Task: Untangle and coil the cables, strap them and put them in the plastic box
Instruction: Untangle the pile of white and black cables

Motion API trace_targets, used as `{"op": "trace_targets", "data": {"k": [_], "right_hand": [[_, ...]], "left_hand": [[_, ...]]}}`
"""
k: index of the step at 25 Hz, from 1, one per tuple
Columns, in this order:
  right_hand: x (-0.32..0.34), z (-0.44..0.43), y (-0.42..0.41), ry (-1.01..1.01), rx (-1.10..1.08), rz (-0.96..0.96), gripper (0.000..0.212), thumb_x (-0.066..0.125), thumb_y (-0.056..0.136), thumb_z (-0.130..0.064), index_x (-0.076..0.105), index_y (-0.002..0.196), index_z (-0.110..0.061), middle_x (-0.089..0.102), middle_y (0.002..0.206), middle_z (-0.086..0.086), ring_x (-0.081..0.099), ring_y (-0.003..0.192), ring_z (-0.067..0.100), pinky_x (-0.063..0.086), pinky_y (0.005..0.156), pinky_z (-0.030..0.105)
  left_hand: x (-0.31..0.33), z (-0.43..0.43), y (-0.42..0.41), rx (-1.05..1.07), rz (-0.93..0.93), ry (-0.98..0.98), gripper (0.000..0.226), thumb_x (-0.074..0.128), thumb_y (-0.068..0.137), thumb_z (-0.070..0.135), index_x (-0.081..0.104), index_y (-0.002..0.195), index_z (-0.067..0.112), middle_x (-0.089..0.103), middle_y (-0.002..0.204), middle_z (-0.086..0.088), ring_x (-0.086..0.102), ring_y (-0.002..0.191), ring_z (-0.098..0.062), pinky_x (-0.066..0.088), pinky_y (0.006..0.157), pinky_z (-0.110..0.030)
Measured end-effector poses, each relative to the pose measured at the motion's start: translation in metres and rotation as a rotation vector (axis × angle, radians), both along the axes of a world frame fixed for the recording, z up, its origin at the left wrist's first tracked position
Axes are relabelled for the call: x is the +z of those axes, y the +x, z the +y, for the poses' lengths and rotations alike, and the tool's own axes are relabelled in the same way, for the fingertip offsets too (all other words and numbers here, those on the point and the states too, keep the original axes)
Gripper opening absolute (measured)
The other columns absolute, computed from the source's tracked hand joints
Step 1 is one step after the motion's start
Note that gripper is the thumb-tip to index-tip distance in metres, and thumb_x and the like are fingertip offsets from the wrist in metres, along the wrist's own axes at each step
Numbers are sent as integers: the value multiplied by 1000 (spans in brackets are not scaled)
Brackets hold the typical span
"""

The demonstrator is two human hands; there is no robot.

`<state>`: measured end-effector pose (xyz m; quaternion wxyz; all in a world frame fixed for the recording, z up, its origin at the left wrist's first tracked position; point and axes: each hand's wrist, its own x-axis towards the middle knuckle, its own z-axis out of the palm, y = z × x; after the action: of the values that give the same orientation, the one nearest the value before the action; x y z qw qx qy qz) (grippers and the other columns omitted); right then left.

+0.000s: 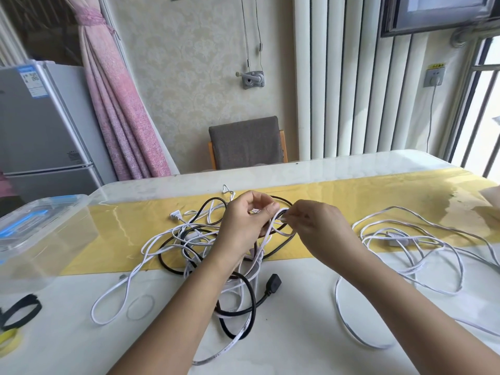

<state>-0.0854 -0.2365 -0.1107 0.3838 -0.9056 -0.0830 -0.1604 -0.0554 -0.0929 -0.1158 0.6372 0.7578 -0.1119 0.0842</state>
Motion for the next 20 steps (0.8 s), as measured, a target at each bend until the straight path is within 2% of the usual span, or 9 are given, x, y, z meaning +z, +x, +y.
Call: {"op": "trace_targets", "data": {"k": [2, 5, 7, 10, 12, 13, 17, 18, 20], "right_hand": [[-5, 3, 1, -4, 23, 37, 17, 53, 91, -9, 70, 95, -13, 61, 76, -9, 51, 66, 5, 37, 55, 7], [-6, 2, 3, 111, -4, 92, 24, 49, 90, -4, 71, 94, -14, 61, 77, -8, 48, 61, 2, 36, 49, 7], [-2, 2, 2, 122, -17, 61, 29, 46, 91, -6, 72, 94, -19, 58, 82, -8, 47, 64, 5, 35, 51, 10], [4, 2, -2, 22, -9, -26, 26, 50, 92, -17, 73, 90, -28, 51, 77, -7, 44, 61, 8, 29, 52, 19], [5, 0, -3, -16, -37, -66, 21, 54, 92, -23, 74, 91, -27, 50, 73, -3, 43, 60, 13, 33, 56, 28], [5, -1, -3, -39, -64, -81, 20, 54, 93, -24, 74, 92, -25, 50, 73, -1, 44, 62, 17, 35, 58, 33], [5, -3, -3, -1, -125, -81, 18, 56, 92, -22, 74, 95, -22, 62, 78, 1, 52, 73, 24, 41, 65, 36], [4, -4, -1, 23, -130, -71, 18, 57, 91, -20, 74, 95, -22, 64, 82, 0, 53, 74, 22, 41, 66, 33], [3, -5, 1, 87, -68, -46, 16, 58, 91, -17, 74, 93, -19, 62, 87, -4, 52, 74, 15, 37, 61, 19]], "left_hand": [[-2, -3, -2, -51, -3, 3, 8, 67, 87, 12, 62, 81, 12, 60, 67, 4, 47, 44, -4, 39, 46, -16], [-4, -4, -1, -96, -6, 12, 11, 70, 85, 18, 64, 82, 10, 63, 72, -4, 49, 47, -4, 39, 48, -18], [-1, 0, -2, -100, -45, 89, 21, 75, 78, 30, 63, 81, 13, 64, 74, 1, 52, 55, -5, 41, 51, -18], [0, 5, -4, 46, -314, 420, 14, 76, 78, 24, 64, 77, 18, 59, 71, 12, 55, 63, -6, 47, 59, -21], [0, 6, -5, 76, -483, 460, 4, 71, 81, 15, 69, 81, 18, 60, 76, 13, 59, 67, -5, 50, 64, -21], [0, 5, -6, 56, -501, 426, 4, 71, 83, 13, 72, 85, 16, 63, 79, 11, 62, 68, -5, 53, 66, -22], [0, 5, -7, 36, -416, 319, 6, 64, 90, 13, 70, 90, 13, 71, 72, 1, 68, 66, -7, 56, 65, -22], [1, 6, -5, 38, -335, 261, 7, 59, 93, 13, 66, 89, 13, 70, 69, 1, 68, 62, -9, 56, 62, -23], [4, 8, -2, 15, -76, 102, 12, 50, 98, 14, 56, 88, 10, 67, 61, -1, 65, 51, -15, 53, 51, -23]]}}
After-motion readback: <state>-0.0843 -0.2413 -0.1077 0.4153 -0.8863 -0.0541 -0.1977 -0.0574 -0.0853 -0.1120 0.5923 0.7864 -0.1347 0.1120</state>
